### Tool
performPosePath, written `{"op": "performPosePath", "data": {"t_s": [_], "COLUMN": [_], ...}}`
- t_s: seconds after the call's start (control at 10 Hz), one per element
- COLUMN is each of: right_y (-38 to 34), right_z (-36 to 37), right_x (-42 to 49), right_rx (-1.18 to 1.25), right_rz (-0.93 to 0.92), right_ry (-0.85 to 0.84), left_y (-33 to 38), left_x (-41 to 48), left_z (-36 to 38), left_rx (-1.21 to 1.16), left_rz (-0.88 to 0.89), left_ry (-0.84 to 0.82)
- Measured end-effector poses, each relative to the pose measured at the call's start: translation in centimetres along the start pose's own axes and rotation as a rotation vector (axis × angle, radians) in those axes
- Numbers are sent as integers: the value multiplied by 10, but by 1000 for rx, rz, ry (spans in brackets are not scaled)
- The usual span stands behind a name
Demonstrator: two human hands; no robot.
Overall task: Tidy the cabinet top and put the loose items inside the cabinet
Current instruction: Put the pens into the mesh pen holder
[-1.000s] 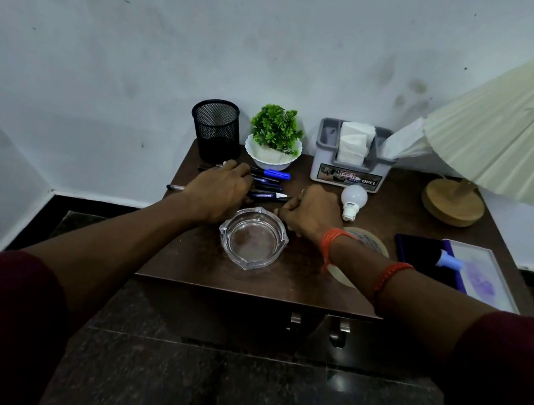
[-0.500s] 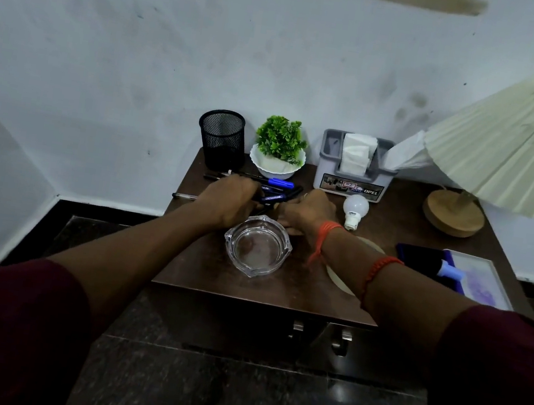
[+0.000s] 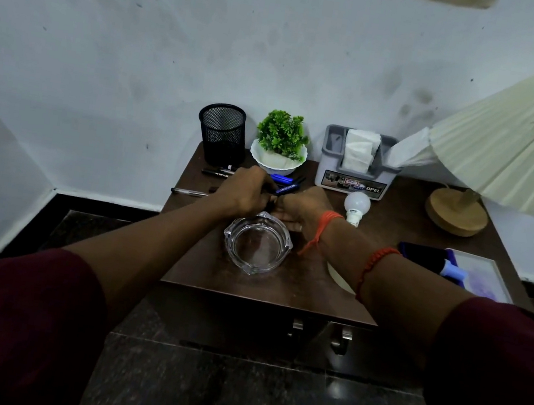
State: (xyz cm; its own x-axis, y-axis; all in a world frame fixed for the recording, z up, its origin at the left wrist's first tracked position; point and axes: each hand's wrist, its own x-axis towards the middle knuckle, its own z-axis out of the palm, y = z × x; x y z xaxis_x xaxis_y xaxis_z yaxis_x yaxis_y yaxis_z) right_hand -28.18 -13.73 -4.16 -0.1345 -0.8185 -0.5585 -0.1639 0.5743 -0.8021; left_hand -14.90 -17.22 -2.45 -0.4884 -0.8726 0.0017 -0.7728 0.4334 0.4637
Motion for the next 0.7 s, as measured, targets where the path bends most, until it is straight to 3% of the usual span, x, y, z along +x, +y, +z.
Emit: {"op": "performPosePath", "data": {"t_s": [0.2, 0.3, 0.7], "right_y": [-10, -24, -91], "right_z": [2, 6, 33], "right_x": [-18, -26, -44], "right_rx": [146, 241, 107], "right_rz": [-70, -127, -418], "right_ry": [98, 232, 165], "left_y": [6, 10, -6], "left_x": [-7, -10, -18], "left_z": [-11, -27, -99], "left_rx": [-59, -82, -373], "left_rz": [25, 35, -43], "left_ry": [79, 136, 401]}}
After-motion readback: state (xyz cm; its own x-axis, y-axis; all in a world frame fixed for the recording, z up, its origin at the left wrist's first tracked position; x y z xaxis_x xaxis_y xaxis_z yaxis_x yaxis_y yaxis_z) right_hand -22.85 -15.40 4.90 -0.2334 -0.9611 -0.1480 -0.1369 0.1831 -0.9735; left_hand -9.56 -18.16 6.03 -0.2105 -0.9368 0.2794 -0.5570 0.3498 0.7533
